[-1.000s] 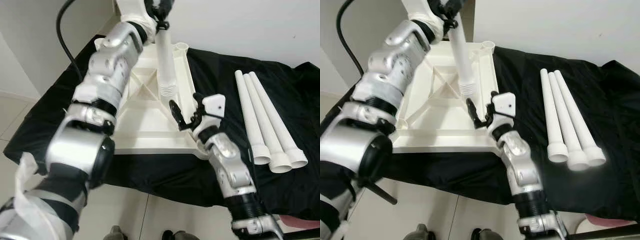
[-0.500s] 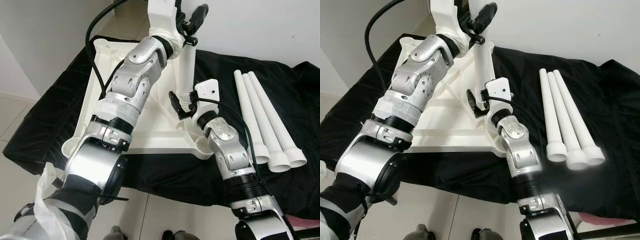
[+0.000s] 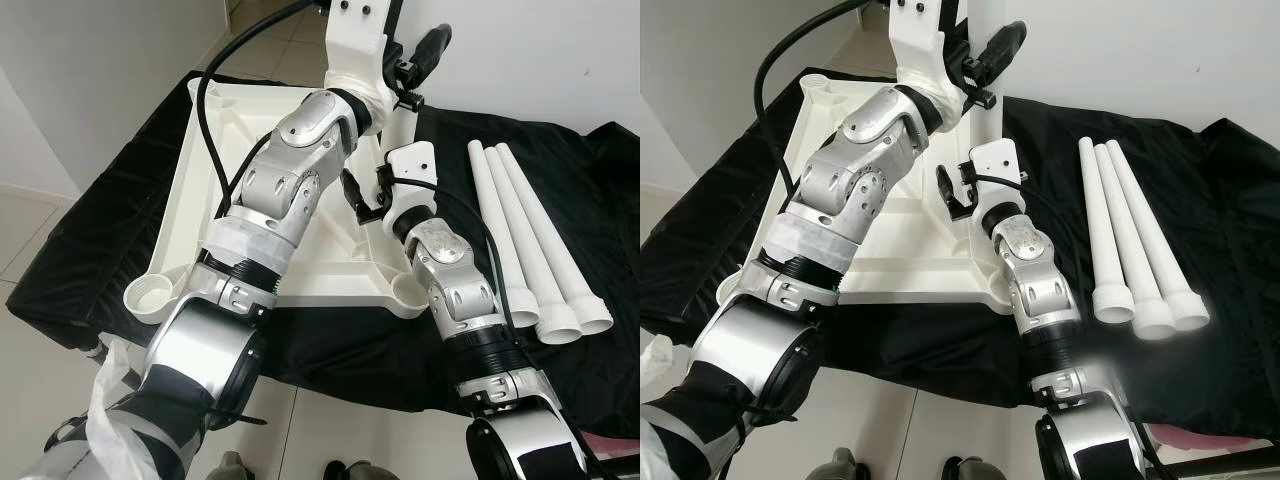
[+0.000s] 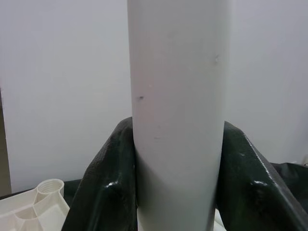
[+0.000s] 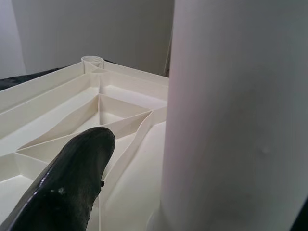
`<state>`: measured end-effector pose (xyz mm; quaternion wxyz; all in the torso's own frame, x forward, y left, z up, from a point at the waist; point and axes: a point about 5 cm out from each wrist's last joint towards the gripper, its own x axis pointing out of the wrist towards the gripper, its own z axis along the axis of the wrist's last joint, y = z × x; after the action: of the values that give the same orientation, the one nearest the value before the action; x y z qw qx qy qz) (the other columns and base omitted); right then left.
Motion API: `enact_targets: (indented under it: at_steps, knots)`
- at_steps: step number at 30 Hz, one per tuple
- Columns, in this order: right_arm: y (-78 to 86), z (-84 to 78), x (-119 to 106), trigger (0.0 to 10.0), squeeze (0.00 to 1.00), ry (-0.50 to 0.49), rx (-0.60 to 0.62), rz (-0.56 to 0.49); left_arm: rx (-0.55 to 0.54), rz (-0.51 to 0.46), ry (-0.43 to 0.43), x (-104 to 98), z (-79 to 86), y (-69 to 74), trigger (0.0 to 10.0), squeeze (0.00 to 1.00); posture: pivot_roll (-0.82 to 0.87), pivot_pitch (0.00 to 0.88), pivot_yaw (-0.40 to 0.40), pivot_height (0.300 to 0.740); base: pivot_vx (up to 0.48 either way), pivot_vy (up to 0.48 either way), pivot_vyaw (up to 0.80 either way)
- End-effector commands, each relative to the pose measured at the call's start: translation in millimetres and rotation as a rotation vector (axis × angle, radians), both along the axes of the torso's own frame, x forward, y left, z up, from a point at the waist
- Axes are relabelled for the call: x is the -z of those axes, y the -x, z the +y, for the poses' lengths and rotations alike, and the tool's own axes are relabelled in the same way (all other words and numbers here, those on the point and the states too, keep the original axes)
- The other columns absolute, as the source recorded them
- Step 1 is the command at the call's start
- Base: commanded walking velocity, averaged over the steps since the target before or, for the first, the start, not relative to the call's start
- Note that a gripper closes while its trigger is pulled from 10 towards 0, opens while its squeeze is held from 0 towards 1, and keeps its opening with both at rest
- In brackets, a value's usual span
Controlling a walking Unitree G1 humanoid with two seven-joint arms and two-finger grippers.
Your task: Building children table
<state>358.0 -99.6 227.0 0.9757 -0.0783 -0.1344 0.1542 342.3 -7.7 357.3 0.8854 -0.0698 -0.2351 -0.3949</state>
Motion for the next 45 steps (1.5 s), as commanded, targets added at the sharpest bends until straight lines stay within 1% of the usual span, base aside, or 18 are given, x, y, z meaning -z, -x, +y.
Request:
enact_targets:
  at_steps: [1,11,12,14,15,16,17,24,29,30,33,34,36,37,40,41,42,45]
  knots:
    - [-2.5,-0.7,-4,10.0,0.00,-0.006,0.010,-0.016,0.025,-0.012,0.009,-3,-3.3,6.1,10.0,0.00,0.01,0.064,-0.052,0.740,0.000,0.000,0.00]
    - [-3.7,-1.4,-9,10.0,0.00,-0.018,0.017,-0.034,0.030,-0.016,0.020,-5,-3.1,8.3,10.0,0.00,0.01,0.068,-0.050,0.740,0.000,0.000,0.00]
    - [-3.5,-1.3,-10,4.5,0.00,-0.018,0.015,-0.038,0.032,-0.015,0.020,-5,-3.2,8.5,10.0,0.00,0.01,0.070,-0.049,0.740,0.000,0.000,0.00]
    - [-3.5,-1.3,-10,4.5,0.00,-0.018,0.015,-0.038,0.032,-0.015,0.020,-5,-3.2,8.5,10.0,0.00,0.01,0.070,-0.049,0.740,0.000,0.000,0.00]
    - [-3.4,-1.4,-10,2.8,0.00,-0.019,0.013,-0.041,0.033,-0.014,0.018,-5,-3.4,8.7,10.0,0.00,0.01,0.072,-0.049,0.740,0.000,0.000,0.00]
    - [-3.4,-1.4,-10,2.8,0.00,-0.019,0.013,-0.041,0.033,-0.014,0.018,-5,-3.4,8.7,10.0,0.00,0.01,0.072,-0.049,0.740,0.000,0.000,0.00]
    - [-3.0,-1.8,-10,0.0,0.00,-0.020,0.012,-0.043,0.034,-0.012,0.017,-5,-3.7,8.7,10.0,0.00,0.01,0.076,-0.048,0.740,0.000,0.000,0.00]
    - [-2.0,-2.6,-8,0.0,0.00,-0.029,0.006,-0.036,0.034,-0.011,-0.002,-4,-4.9,8.9,10.0,0.00,0.01,0.082,-0.048,0.740,0.000,0.000,0.00]
    - [-1.8,-2.6,-7,0.1,0.00,-0.048,0.014,-0.028,0.027,-0.046,-0.021,-5,-4.9,9.6,10.0,0.00,0.01,0.081,-0.047,0.740,0.000,0.000,0.00]
    - [-1.7,-2.3,-6,10.0,0.00,-0.069,0.017,-0.021,0.038,-0.041,-0.013,-4,-5.5,9.9,10.0,1.00,0.01,0.081,-0.047,0.740,0.000,0.000,0.00]
    - [-1.6,-1.6,-6,10.0,0.00,-0.088,0.018,-0.015,0.055,-0.032,-0.005,-4,-6.2,10.4,10.0,1.00,0.01,0.080,-0.046,0.740,0.000,0.000,0.00]
    - [-1.1,-0.6,-5,10.0,0.00,-0.114,0.017,-0.007,0.072,-0.036,0.009,-4,-7.0,11.8,10.0,1.00,0.01,0.080,-0.046,0.740,0.000,0.000,0.00]
    - [-0.7,0.1,-5,10.0,0.00,-0.135,0.017,0.001,0.078,-0.045,0.019,-5,-7.4,13.4,10.0,1.00,0.01,0.081,-0.046,0.740,0.000,0.000,0.00]
    - [-0.3,0.1,-4,10.0,0.00,-0.154,0.019,0.007,0.084,-0.067,0.036,-8,-7.7,16.4,10.0,0.09,0.01,0.080,-0.045,0.740,0.000,0.000,0.00]
    - [0.0,0.0,-3,10.0,0.00,-0.164,0.021,0.011,0.087,-0.083,0.048,-10,-7.9,18.5,10.0,0.09,0.01,0.080,-0.045,0.740,0.000,0.000,0.00]
    - [0.2,-1.5,-3,10.0,0.00,-0.179,0.029,0.016,0.093,-0.087,0.080,-12,-7.0,20.8,10.0,0.00,0.00,0.081,-0.044,0.740,0.000,0.000,0.00]
    - [0.5,-3.9,-2,10.0,0.00,-0.193,0.041,0.020,0.094,-0.092,0.107,-13,-5.0,22.7,10.0,0.00,0.01,0.081,-0.043,0.740,0.000,0.000,0.00]
    - [0.6,-5.6,-1,10.0,0.00,-0.202,0.049,0.023,0.094,-0.094,0.123,-14,-3.5,23.7,10.0,0.00,0.01,0.081,-0.043,0.740,0.000,0.000,0.00]
